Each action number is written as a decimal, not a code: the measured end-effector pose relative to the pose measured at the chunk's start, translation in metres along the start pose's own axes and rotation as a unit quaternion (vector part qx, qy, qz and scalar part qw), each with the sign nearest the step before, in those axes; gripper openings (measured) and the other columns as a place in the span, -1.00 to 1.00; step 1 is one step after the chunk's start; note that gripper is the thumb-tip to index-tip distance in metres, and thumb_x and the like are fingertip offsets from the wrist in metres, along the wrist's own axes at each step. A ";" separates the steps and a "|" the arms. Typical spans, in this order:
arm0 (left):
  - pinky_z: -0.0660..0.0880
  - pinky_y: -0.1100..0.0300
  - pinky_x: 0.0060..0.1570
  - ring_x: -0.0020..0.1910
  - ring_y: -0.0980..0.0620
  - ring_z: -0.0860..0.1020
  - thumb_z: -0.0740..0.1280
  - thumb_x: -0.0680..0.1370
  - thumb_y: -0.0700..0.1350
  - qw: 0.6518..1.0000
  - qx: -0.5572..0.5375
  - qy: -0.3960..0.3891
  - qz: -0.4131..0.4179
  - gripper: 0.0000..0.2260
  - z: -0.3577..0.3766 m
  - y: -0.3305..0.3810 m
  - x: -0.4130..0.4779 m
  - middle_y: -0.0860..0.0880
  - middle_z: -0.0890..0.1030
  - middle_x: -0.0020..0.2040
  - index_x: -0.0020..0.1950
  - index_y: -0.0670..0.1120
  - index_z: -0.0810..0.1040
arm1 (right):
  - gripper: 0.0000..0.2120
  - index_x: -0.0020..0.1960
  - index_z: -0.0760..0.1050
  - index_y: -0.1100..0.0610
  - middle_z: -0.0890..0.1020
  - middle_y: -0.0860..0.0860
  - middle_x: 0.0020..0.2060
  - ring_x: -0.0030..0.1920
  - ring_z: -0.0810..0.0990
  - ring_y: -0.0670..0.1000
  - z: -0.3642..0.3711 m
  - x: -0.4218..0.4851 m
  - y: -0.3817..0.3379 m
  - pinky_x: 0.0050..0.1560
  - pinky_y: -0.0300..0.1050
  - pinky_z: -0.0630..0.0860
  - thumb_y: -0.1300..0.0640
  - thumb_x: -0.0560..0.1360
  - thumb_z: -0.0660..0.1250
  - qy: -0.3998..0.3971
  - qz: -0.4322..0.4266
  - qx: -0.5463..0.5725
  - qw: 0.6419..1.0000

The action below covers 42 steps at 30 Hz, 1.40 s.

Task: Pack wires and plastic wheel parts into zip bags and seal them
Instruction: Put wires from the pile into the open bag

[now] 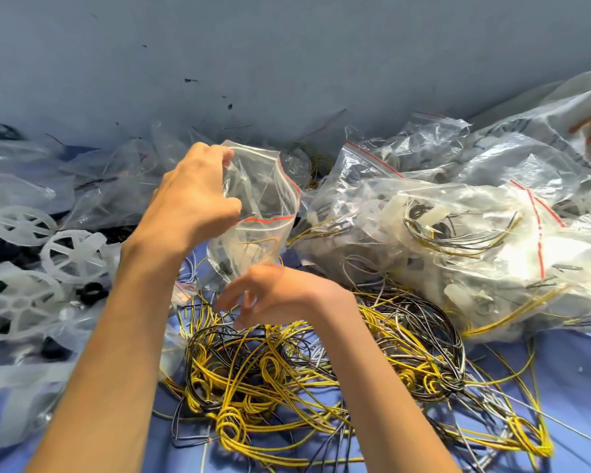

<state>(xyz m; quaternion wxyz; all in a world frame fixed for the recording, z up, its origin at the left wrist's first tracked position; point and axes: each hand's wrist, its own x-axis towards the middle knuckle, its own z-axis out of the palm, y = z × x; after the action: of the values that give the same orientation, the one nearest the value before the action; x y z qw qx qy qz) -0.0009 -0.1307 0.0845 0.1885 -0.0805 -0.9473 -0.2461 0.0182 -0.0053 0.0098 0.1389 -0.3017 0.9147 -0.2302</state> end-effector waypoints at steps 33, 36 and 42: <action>0.32 0.46 -0.33 -0.39 0.32 0.43 0.25 0.48 -0.25 0.992 -0.069 -0.080 0.073 -0.71 -0.002 0.007 0.000 0.20 0.57 -0.26 -0.08 0.15 0.60 | -0.78 -0.30 0.53 0.16 0.56 0.05 -0.49 -0.53 0.48 -0.01 -0.072 -0.069 0.034 -0.44 -0.18 0.45 0.37 0.48 0.31 0.414 0.039 0.260 0.871; 0.27 0.46 -0.48 -0.49 0.26 0.40 0.25 0.49 -0.25 0.989 -0.078 -0.093 0.082 -0.70 -0.002 0.011 -0.003 0.10 0.43 -0.46 -0.22 0.15 0.62 | -0.78 -0.30 0.53 0.18 0.55 0.08 -0.50 -0.52 0.48 0.01 -0.072 -0.070 0.033 -0.44 -0.17 0.45 0.38 0.48 0.31 0.413 0.040 0.274 0.867; 0.44 0.21 -0.07 -0.36 0.09 0.52 0.19 0.60 -0.03 0.963 -0.135 -0.213 0.101 -0.76 0.004 0.025 -0.005 -0.19 0.63 -0.04 -0.16 0.06 0.61 | -0.82 -0.28 0.51 0.20 0.55 -0.01 -0.59 -0.54 0.51 0.02 -0.076 -0.069 0.025 -0.42 -0.12 0.49 0.33 0.49 0.29 0.486 0.049 0.345 0.801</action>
<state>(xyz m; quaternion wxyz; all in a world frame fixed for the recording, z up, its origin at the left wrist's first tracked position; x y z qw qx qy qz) 0.0085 -0.1068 0.0901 -0.0062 -0.2505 -0.9107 -0.3283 0.0298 0.0806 0.0707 -0.2184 -0.0371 0.7356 -0.6402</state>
